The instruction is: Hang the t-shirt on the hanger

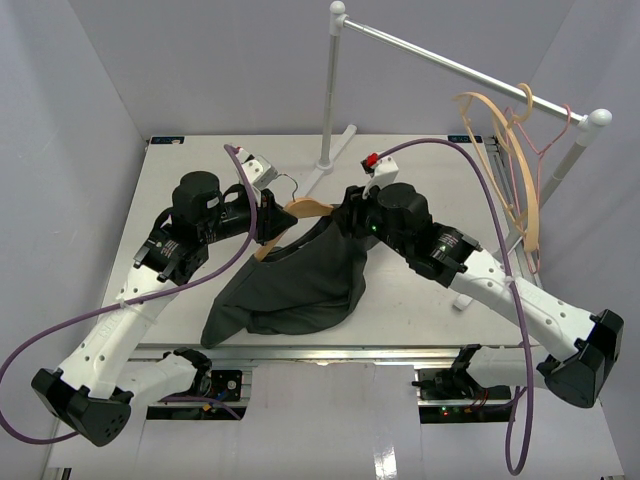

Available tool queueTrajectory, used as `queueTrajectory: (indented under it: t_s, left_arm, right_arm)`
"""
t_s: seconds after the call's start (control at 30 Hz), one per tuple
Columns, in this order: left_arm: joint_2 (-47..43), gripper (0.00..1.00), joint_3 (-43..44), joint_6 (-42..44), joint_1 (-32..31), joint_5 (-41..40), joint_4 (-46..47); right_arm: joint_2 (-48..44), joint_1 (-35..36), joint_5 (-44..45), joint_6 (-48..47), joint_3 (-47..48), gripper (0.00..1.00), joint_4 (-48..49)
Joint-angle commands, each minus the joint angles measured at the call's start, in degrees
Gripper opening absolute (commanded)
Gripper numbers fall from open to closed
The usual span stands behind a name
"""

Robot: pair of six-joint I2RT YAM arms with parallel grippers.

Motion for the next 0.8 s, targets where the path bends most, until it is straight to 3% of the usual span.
queueTrajectory:
  t_s: [0.0, 0.13, 0.43, 0.63, 0.7, 0.77]
  left_arm:
    - [-1.7, 0.0, 0.0, -0.8, 0.0, 0.3, 2.7]
    - [-2.0, 0.0, -0.3, -0.6, 0.0, 0.5, 2.6]
    - [-1.3, 0.0, -1.0, 4.8, 0.0, 0.1, -0.7]
    - [-0.5, 0.0, -1.5, 5.0, 0.0, 0.8, -0.7]
    - [-0.3, 0.0, -1.3, 5.0, 0.0, 1.4, -0.7]
    - [-0.5, 0.0, -1.3, 5.1, -0.1, 1.7, -0.7]
  right_arm:
    - [1.3, 0.0, 1.7, 2.0, -0.6, 0.41, 5.2]
    - [2.7, 0.0, 4.6, 2.4, 0.3, 0.08, 3.9]
    - [7.0, 0.1, 5.4, -2.2, 10.0, 0.08, -2.8]
    - [7.5, 0.1, 2.8, -2.8, 11.2, 0.08, -3.0]
    - [7.9, 0.1, 1.5, -3.4, 11.4, 0.16, -3.2]
    - [8.3, 0.1, 0.2, -4.5, 11.7, 0.31, -3.9]
